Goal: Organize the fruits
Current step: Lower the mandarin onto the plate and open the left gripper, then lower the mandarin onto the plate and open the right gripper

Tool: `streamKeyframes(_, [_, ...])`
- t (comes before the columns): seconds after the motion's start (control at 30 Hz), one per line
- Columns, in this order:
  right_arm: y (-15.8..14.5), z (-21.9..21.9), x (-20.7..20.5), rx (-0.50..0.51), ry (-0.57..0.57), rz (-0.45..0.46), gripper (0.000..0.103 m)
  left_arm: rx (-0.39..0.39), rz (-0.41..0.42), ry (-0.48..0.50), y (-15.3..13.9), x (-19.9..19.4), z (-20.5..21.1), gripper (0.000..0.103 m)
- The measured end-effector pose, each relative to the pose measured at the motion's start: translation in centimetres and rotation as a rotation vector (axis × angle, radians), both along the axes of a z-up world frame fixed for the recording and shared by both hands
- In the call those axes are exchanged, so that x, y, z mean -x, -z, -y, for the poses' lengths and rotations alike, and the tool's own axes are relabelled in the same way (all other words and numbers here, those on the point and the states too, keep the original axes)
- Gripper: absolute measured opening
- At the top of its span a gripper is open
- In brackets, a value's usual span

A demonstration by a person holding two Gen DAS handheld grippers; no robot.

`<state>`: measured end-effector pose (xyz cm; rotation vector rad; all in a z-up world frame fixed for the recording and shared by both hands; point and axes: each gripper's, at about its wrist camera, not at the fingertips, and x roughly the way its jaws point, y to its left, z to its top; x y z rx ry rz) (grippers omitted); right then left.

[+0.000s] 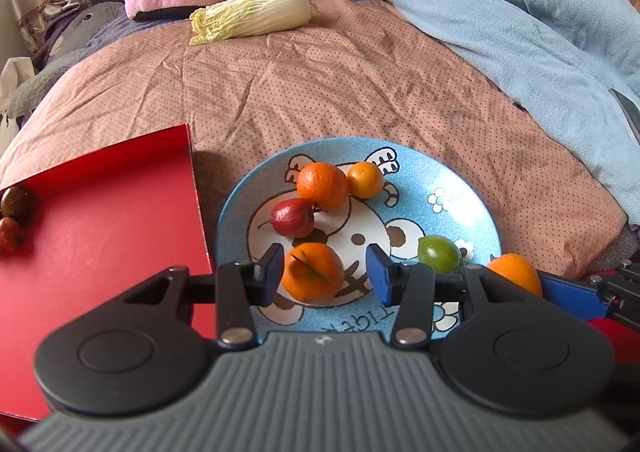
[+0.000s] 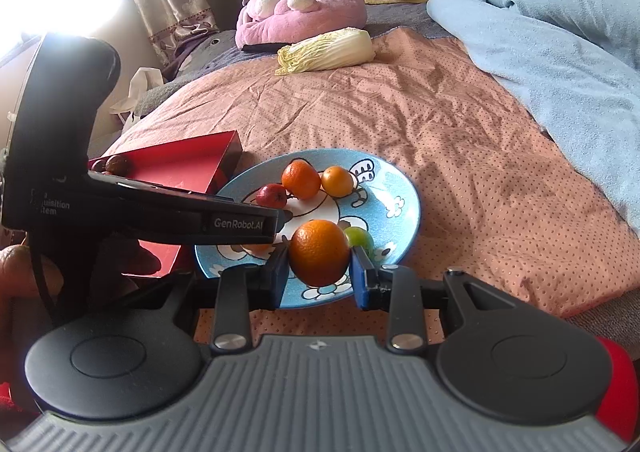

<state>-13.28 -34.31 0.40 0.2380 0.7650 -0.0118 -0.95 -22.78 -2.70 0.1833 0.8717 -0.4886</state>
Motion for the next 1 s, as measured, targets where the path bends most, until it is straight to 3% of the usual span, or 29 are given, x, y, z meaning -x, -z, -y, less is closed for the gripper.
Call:
streamKeyframes(0.5, [0.5,-0.5,-0.6,0.002,-0.020,-0.011,0.038,0.014,0.014,0.006,-0.6,1.2,-3.0,0.048])
streamKeyframes(0.93, [2.2,-2.3,-4.2,0.059,-0.084,-0.048,0.038,0.014,0.006,-0.044,-0.7,1.0,-5.1,0.048])
streamKeyframes(1.0, [2.1,-2.3,-4.3,0.056,-0.078,-0.039,0.043,0.015,0.006,-0.048,-0.8,0.9,-5.2,0.048])
